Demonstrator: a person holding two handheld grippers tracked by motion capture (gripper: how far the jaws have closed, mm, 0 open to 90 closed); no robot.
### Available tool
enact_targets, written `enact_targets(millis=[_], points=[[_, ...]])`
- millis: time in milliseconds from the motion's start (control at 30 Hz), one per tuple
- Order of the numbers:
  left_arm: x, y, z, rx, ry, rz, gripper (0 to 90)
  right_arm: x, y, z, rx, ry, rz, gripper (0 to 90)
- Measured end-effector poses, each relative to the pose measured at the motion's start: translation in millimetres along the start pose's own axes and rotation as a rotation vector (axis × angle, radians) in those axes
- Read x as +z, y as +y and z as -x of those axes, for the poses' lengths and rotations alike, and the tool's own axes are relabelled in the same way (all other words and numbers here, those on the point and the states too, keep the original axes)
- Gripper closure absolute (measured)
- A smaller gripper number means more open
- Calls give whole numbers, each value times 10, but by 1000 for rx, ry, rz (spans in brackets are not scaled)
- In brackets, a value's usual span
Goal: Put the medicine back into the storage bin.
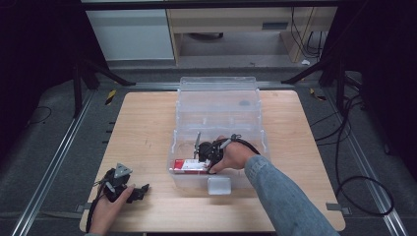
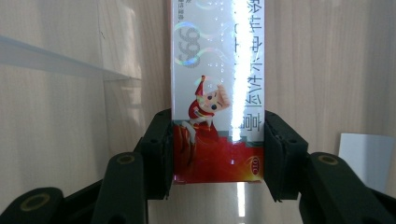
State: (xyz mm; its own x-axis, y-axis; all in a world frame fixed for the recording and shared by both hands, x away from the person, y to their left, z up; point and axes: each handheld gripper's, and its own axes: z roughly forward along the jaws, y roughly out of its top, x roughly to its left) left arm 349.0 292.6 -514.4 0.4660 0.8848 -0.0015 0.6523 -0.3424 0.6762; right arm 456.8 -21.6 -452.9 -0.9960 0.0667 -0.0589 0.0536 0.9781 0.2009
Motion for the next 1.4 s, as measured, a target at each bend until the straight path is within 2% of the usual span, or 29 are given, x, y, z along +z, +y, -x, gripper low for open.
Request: enact_targets(millis=[333,533,567,667,700,800,867,933,1033,1200,1400], points=[[0,1,0,1,0,-1,6,62,-14,18,-4,22,1,513],[0,1,0,1,0,-1,6,93,-18,12,12,27,-9,510],[0,1,0,0,0,-1,6,101,-20,16,0,26,-6,508],[0,1,-1,1,-1,0,6,95,-13,11,-1,10,-14,485],[0,1,-1,1,-1,0,6,94,-12,12,-1,-4,-9,451],[0,0,-1,1,-1,-1,6,74,-8,-4,13,-12,5,438],[0,0,0,0,0,-1,6,55,-9,-10,0,-32,-4,414],[0,0,-1,0,-1,0,6,24,-12,-18,0,-47,4,394],[0,1,0,0,0,-1,6,-51,-34,-38,32,-72,43,391],[-1,0,4,-4,1,-1,7,-146,-89,-96,39,-103,73,410],[-30,9,6,-15,-3,17,40,-377,-196,-135,80,-131,149,441]])
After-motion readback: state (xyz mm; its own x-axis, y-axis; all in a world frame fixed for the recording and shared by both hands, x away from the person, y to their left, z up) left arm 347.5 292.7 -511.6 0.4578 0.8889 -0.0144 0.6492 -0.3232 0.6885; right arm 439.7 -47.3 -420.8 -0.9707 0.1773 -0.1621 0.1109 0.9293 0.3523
